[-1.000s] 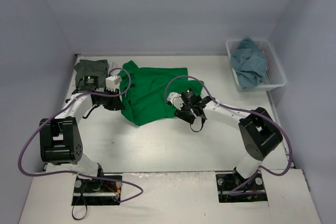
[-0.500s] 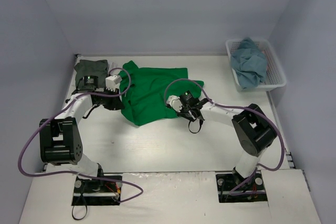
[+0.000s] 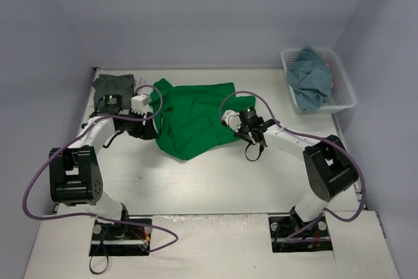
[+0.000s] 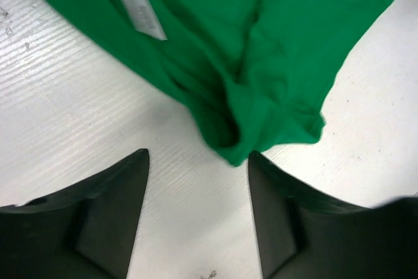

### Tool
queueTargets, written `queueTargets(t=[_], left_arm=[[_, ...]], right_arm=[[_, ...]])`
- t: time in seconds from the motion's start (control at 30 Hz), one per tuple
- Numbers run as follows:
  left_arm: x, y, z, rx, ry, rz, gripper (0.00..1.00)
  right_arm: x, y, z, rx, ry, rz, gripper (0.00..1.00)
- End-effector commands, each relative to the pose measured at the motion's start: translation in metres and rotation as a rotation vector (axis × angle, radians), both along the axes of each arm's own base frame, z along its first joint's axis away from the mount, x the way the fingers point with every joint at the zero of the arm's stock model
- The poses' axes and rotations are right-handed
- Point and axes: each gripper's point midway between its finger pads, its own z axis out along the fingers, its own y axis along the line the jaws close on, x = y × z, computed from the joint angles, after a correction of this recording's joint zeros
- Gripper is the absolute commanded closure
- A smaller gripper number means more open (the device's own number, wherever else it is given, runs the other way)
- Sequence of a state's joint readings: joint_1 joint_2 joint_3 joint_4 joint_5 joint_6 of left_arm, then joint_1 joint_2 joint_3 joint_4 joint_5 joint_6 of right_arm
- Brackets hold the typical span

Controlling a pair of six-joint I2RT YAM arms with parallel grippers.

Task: Fold and stack the t-shirts
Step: Flatten out the tshirt

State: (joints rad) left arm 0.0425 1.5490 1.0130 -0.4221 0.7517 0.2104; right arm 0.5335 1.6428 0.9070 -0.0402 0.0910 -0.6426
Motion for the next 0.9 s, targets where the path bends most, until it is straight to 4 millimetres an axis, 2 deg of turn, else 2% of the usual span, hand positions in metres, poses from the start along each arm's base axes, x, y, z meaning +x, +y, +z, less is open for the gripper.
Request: queueTargets(t=[0.0, 0.03, 0.13, 0.17, 0.2, 0.27, 0.3, 0.33, 0.37, 0.4, 0.43, 0.53, 0.57, 0.7, 0.73, 0.87], left_arm=[[0.014, 0.002, 0.038, 0.013, -0.109, -0.018, 0.42], [0.019, 0.002, 0.048, 0.022, -0.139, -0.033, 0.37], [0.015, -0.005, 0.067, 0.029, -0.171, -0.069, 0.36], [0.016, -0.009, 0.079, 0.03, -0.207, -0.088, 0.36], [0.01, -0.025, 0.083, 0.035, -0.229, -0.141, 0.36], [0.006, -0.043, 0.091, 0.072, -0.312, -0.203, 0.36], [0.005, -0.048, 0.088, 0.129, -0.351, -0.219, 0.36], [0.001, -0.08, 0.092, 0.163, -0.453, -0.324, 0.36], [-0.006, -0.092, 0.097, 0.206, -0.527, -0.361, 0.36], [-0.016, -0.102, 0.082, 0.252, -0.546, -0.402, 0.34], [-0.026, -0.124, 0.078, 0.315, -0.599, -0.46, 0.34], [-0.032, -0.157, 0.071, 0.357, -0.678, -0.54, 0.34], [-0.032, -0.164, 0.06, 0.365, -0.664, -0.553, 0.34], [-0.021, -0.186, 0.04, 0.421, -0.7, -0.555, 0.34], [-0.013, -0.191, 0.033, 0.439, -0.724, -0.547, 0.34], [0.0, -0.192, 0.011, 0.527, -0.739, -0.542, 0.34]], right_arm=[[0.01, -0.014, 0.034, 0.019, -0.09, -0.017, 1.0], [0.009, -0.016, 0.034, 0.019, -0.084, -0.019, 1.0], [0.005, -0.013, 0.032, 0.034, -0.073, -0.008, 1.0], [0.004, -0.012, 0.031, 0.04, -0.066, -0.008, 1.0], [0.004, -0.012, 0.03, 0.042, -0.063, -0.009, 1.0], [0.003, -0.012, 0.025, 0.042, -0.05, -0.006, 1.0], [0.003, -0.01, 0.024, 0.046, -0.045, -0.003, 1.0], [0.003, -0.009, 0.023, 0.05, -0.04, -0.002, 1.0], [0.003, -0.008, 0.021, 0.052, -0.036, -0.003, 1.0], [0.003, -0.007, 0.021, 0.057, -0.032, -0.003, 1.0], [0.003, -0.007, 0.02, 0.056, -0.029, -0.003, 1.0], [0.003, -0.007, 0.017, 0.054, -0.022, -0.005, 1.0], [0.003, -0.007, 0.017, 0.056, -0.023, -0.008, 1.0], [0.002, -0.006, 0.018, 0.062, -0.026, -0.007, 1.0], [0.003, -0.007, 0.019, 0.065, -0.028, -0.011, 1.0], [-0.002, -0.012, 0.019, 0.068, -0.024, -0.013, 1.0]])
